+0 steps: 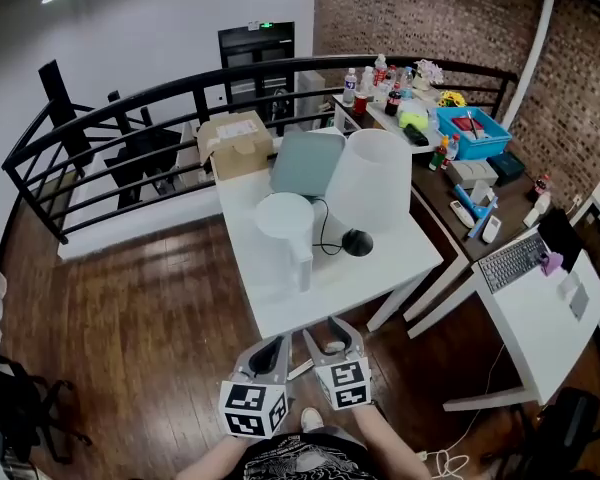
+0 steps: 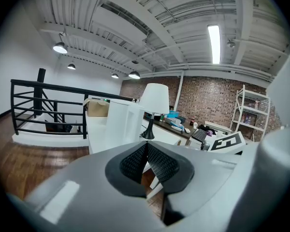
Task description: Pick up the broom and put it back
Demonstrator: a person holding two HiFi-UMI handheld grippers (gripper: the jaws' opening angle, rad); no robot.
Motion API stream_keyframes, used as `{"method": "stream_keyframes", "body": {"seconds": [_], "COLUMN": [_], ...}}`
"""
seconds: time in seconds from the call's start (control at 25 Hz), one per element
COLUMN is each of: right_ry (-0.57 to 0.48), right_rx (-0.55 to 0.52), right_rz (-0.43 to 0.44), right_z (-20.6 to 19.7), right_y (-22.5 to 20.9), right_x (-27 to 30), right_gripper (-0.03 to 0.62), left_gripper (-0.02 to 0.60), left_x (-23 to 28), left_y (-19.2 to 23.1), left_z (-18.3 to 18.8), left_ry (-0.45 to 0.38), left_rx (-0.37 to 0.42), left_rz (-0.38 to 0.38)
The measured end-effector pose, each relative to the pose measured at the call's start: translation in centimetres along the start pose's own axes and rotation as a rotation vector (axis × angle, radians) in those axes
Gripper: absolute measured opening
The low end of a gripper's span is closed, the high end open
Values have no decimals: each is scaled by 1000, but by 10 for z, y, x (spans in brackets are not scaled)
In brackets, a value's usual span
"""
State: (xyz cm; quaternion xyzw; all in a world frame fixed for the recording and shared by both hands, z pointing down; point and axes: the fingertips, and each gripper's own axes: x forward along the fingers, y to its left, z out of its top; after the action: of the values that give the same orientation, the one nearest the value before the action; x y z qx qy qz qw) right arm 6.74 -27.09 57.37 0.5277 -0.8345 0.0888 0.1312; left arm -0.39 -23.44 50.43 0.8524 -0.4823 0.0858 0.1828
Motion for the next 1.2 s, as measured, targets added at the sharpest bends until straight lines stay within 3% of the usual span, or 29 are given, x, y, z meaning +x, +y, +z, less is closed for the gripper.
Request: {"method": "stream_keyframes", "body": {"seconds": [0.36, 1.2], "right_ry": [-37, -108], "right_rx": [-16, 14], "right_rz": [-83, -284], "right_z": [24, 36], "right_y": [19, 67], "right_x": [-44, -136], "right_gripper": [190, 190], "left_gripper": [5, 5], "left_x": [-25, -93], "left_y": [-13, -45], "left_z": [-3, -12], "left_ry": [9, -4], "left_rx": [2, 59], "left_rz": [-88, -284]}}
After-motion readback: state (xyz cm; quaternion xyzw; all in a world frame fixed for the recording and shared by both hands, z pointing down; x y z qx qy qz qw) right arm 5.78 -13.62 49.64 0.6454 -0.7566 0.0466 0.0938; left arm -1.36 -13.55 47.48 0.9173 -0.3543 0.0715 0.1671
